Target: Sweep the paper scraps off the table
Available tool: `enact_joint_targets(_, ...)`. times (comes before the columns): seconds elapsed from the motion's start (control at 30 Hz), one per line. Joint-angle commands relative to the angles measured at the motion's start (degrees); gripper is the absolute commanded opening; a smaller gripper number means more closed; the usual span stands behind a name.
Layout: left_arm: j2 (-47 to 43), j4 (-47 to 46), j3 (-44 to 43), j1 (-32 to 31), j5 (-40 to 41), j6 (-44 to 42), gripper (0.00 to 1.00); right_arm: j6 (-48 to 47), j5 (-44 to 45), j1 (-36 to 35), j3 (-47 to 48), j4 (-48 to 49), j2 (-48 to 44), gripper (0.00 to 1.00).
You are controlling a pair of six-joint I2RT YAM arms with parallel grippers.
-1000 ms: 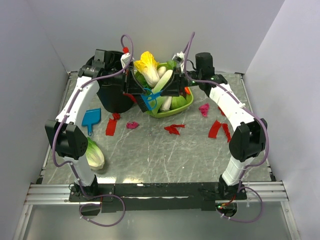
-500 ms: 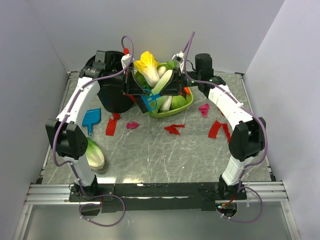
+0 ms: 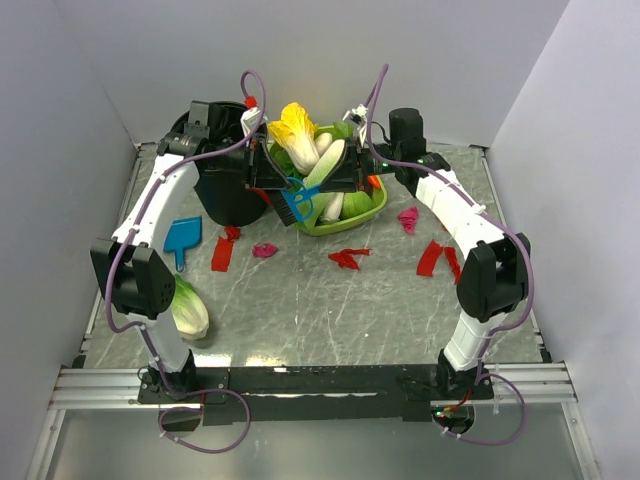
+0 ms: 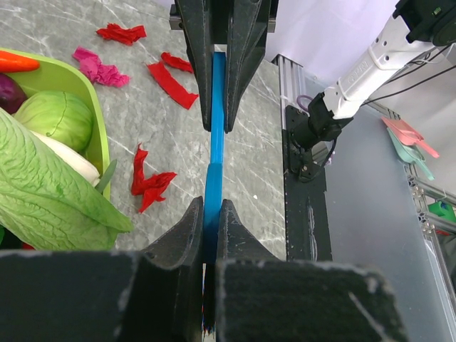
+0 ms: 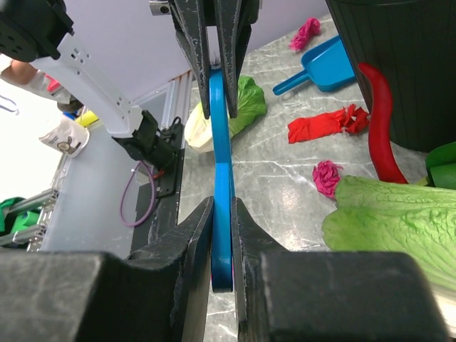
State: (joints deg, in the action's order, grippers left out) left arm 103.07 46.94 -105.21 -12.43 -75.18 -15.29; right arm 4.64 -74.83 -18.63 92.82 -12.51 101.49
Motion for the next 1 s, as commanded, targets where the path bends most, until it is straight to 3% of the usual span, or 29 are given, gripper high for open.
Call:
enact_joint_targets(0.0, -0.32, -1.76, -0.35, 0.21, -2.34, 0.26, 0.01, -0.16, -1.55, -0.44, 1.05, 1.35, 0.11, 0.22)
enact_joint_targets(0.97, 0.56, -2.82, 0.44, 0.21, -2.43, 2.02, 0.01, 1.6, -1.11, -0.7, 0.08, 4.96, -0.07, 0.21)
